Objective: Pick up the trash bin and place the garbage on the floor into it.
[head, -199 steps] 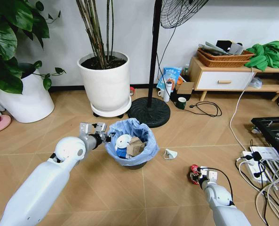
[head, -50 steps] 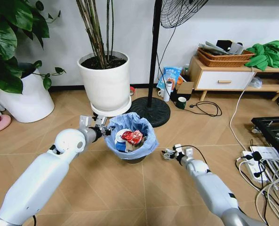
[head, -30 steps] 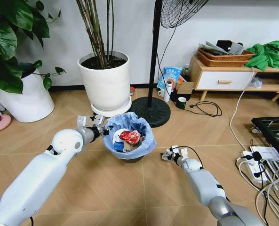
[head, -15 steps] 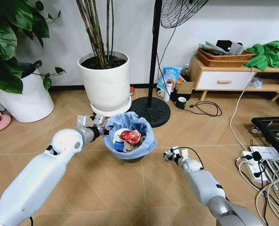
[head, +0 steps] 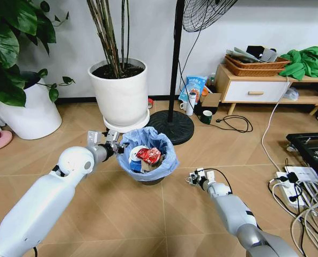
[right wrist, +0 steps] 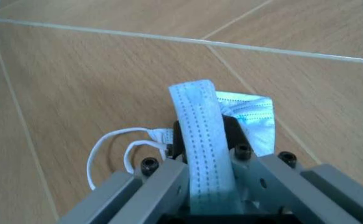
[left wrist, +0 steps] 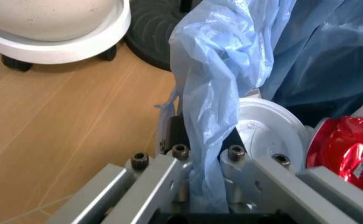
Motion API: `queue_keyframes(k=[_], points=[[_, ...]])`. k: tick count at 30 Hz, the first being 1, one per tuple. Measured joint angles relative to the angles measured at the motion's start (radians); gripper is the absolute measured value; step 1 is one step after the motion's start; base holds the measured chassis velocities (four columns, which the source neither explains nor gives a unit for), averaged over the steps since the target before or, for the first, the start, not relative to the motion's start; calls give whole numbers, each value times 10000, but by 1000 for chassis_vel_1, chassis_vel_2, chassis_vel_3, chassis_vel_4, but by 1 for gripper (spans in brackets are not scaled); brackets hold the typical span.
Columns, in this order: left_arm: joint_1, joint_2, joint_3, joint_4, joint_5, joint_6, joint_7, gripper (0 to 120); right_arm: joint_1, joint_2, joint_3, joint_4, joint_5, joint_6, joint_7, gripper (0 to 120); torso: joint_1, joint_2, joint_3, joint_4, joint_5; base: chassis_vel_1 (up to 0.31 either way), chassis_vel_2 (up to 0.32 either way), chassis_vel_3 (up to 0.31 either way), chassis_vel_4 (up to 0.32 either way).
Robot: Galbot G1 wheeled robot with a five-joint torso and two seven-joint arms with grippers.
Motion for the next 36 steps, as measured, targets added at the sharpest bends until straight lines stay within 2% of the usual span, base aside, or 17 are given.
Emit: queue_keyframes(k=[10,19,23,29,33,36], points=[[29,6,-18,-56,0,0,-31,0,-136,14,47,350,47,-17,190,0,0,0,1,0,1,0,0,0,0],[121,44,-56,-167,0,0,-48,0,-451,-384,-95,1714,499,-166,419,0,0,0,1,-1,-1,0,0,0,0],[150,23,-64,-166,0,0,-250,0,-696,-802,-186,3400,1301,-530,543,0,0,0,1,0,-1,0,0,0,0],[245,-21,-84,-205,0,0,-331,0,-901,-1293,-371,5002,2106,-889,622,0,0,0,1,0,4,0,0,0,0],[384,26,-167,-283,14,0,-343,0,-965,-1895,-419,7625,3494,-1722,705,0,0,0,0,0,3,0,0,0,0],[391,43,-178,-287,14,0,-333,0,-870,-2055,-417,8423,3842,-2008,682,0,0,0,0,1,-4,0,0,0,0]])
